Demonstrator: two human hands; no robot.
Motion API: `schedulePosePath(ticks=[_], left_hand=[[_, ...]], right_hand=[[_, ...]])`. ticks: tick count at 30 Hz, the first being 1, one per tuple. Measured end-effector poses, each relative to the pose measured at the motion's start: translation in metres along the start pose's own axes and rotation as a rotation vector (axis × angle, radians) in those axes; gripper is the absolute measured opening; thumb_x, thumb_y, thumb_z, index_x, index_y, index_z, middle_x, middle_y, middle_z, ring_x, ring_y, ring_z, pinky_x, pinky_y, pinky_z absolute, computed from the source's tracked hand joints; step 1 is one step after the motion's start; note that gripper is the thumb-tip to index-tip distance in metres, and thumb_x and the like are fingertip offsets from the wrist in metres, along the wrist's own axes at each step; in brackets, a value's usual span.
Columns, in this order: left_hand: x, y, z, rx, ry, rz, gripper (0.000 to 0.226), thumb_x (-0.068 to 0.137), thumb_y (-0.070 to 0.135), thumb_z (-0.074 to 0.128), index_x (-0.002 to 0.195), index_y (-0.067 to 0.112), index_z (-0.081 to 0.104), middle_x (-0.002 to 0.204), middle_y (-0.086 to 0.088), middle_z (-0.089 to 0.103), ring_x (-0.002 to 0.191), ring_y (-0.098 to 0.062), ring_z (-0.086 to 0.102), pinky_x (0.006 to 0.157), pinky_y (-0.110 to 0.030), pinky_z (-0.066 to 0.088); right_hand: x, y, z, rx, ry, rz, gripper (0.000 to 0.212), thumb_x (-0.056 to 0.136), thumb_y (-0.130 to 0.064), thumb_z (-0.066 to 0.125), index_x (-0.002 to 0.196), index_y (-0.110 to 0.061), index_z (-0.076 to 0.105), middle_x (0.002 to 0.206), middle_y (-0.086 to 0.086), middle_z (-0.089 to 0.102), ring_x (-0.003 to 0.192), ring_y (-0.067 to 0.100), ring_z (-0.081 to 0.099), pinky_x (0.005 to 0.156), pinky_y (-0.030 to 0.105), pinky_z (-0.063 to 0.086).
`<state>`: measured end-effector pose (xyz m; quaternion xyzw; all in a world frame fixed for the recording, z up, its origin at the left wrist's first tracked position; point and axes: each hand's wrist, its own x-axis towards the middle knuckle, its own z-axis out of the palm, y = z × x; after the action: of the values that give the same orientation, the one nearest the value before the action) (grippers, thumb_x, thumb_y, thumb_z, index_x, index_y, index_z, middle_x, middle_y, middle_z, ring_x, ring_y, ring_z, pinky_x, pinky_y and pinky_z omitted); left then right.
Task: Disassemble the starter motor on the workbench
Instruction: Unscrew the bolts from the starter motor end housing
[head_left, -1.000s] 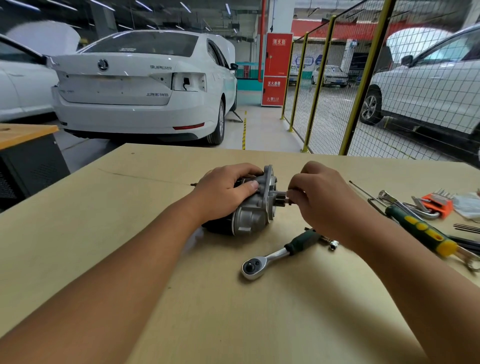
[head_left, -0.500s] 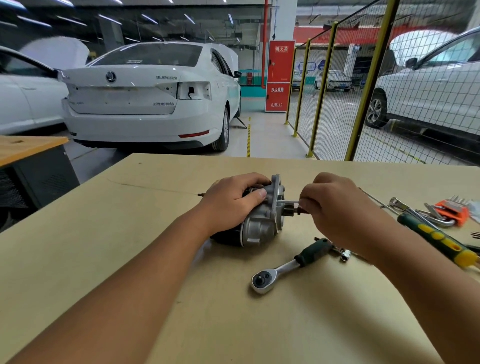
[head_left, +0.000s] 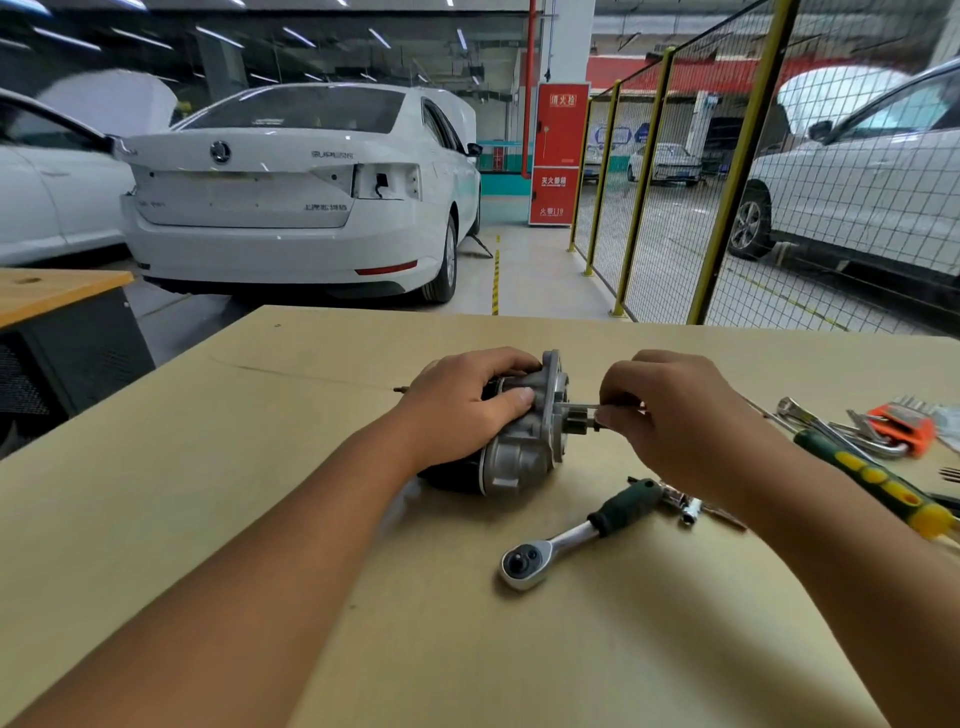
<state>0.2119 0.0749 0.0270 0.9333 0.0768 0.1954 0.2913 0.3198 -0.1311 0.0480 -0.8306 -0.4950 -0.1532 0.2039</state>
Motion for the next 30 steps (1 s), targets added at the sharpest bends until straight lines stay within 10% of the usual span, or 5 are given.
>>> schedulePosePath(ticks=[30], left_hand=[[0.002, -0.005, 0.001, -0.028, -0.004, 0.004, 0.046, 0.089, 0.046, 0.052, 0.132, 0.036, 0.064, 0.122, 0.018, 0.070, 0.116, -0.011, 0.063, 0.104, -0.045, 0.048]], right_hand=[[-0.001, -0.011, 0.004, -0.289, 0.024, 0.020, 0.011, 0.099, -0.044, 0.054, 0.097, -0.033, 0.057, 0.095, -0.012, 0.058, 0.082, 0.019, 0.057, 0.078, 0.038, 0.043]])
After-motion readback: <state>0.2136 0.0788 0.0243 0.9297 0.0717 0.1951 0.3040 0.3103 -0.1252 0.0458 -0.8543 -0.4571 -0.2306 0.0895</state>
